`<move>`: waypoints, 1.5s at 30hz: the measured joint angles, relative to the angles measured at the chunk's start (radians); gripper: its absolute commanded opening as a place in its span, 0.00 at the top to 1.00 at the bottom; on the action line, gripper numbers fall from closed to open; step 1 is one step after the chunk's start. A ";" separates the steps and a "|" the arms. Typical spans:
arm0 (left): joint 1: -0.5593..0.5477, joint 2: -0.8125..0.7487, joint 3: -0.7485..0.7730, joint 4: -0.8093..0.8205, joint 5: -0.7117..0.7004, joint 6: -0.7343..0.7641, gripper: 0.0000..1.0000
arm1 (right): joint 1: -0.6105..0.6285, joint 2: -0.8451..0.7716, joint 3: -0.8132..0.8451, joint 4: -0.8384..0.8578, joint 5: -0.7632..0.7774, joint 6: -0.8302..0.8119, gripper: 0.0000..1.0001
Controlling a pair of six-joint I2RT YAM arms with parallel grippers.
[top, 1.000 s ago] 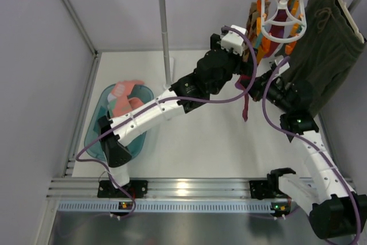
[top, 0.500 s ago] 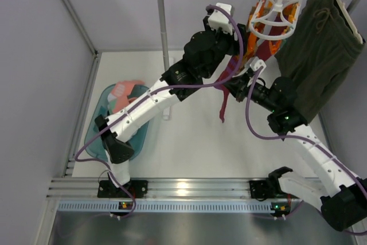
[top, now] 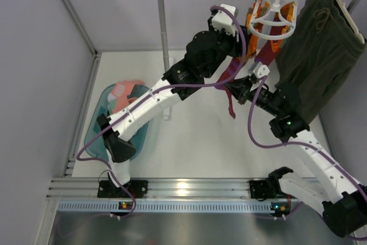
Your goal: Remove the socks clipped to the hanger
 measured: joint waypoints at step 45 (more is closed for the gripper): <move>0.323 0.346 0.211 0.517 1.322 -0.721 0.09 | -0.317 -0.145 0.029 -0.292 -0.416 0.011 1.00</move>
